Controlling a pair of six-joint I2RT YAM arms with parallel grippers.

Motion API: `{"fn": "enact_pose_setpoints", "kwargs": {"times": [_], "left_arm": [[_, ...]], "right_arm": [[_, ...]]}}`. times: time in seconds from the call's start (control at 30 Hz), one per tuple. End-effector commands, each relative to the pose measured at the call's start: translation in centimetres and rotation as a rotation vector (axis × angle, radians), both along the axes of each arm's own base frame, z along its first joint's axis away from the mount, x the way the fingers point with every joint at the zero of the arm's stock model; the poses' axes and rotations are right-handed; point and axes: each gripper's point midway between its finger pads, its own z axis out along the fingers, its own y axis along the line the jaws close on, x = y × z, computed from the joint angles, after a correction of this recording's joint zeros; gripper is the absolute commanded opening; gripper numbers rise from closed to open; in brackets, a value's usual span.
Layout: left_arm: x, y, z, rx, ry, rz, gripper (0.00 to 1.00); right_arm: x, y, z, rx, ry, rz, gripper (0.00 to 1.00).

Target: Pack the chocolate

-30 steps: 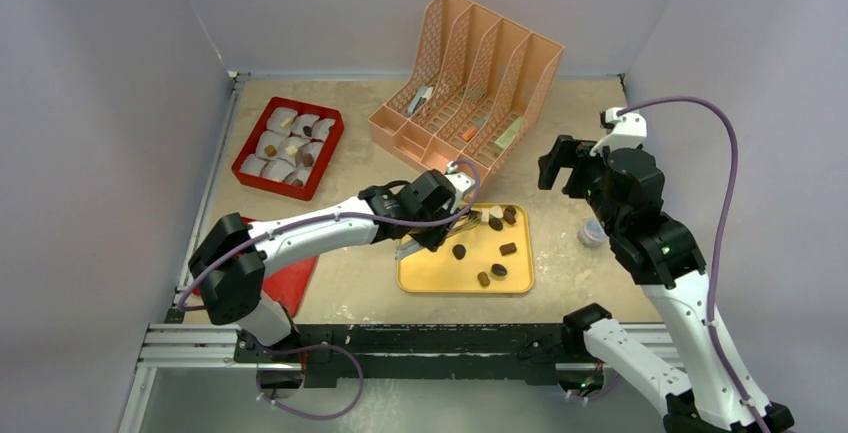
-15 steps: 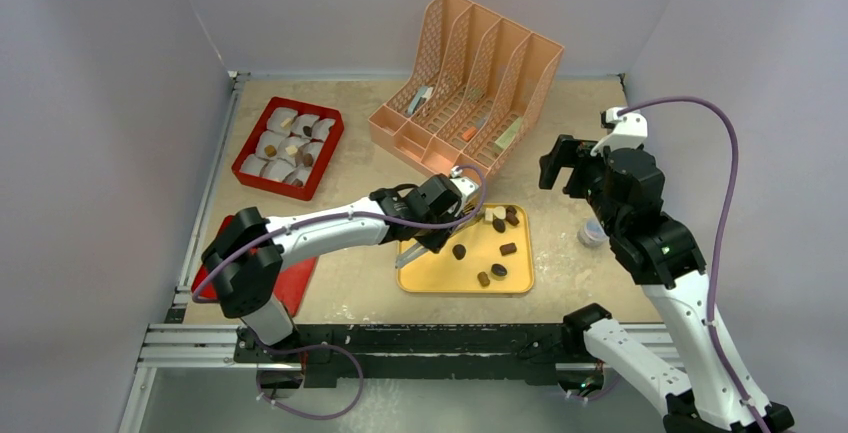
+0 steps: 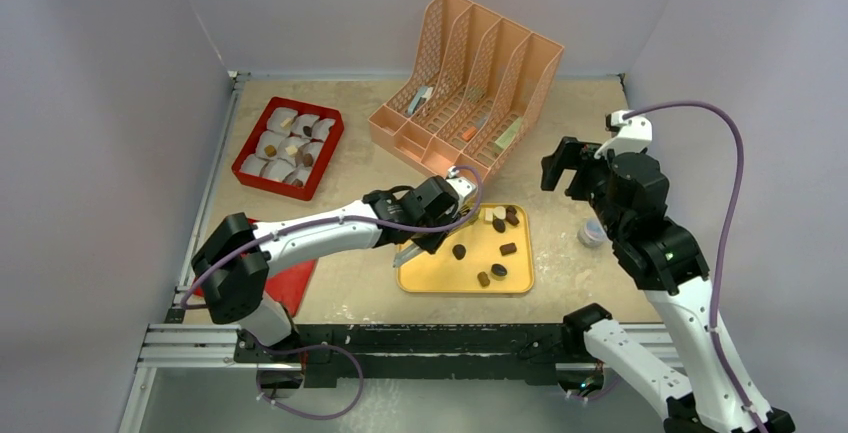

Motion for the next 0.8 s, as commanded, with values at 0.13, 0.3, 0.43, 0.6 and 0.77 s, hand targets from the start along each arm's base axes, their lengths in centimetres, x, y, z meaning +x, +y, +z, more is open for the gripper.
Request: {"fn": "enact_pose_setpoints", "kwargs": {"times": [0.13, 0.3, 0.43, 0.6, 0.77], "left_arm": [[-0.1, 0.5, 3.7, -0.073, -0.051, 0.059, 0.24], [0.1, 1.1, 4.6, -0.061, -0.060, 0.089, 0.23], [0.4, 1.6, 5.0, -0.058, -0.071, 0.133, 0.21], [0.3, 1.7, 5.5, -0.065, -0.059, 0.163, 0.20], [1.2, 1.8, 7.4, -0.098, -0.108, 0.209, 0.20]], "right_arm": [[0.3, 0.0, 1.4, 0.037, -0.065, -0.015, 0.97], [0.5, 0.5, 1.1, 0.048, -0.044, 0.005, 0.96], [0.5, 1.0, 0.9, 0.055, -0.047, 0.028, 0.97], [0.4, 1.0, 0.1, 0.052, -0.018, 0.031, 0.97], [0.2, 1.3, -0.3, 0.062, -0.015, 0.044, 0.97]]}}
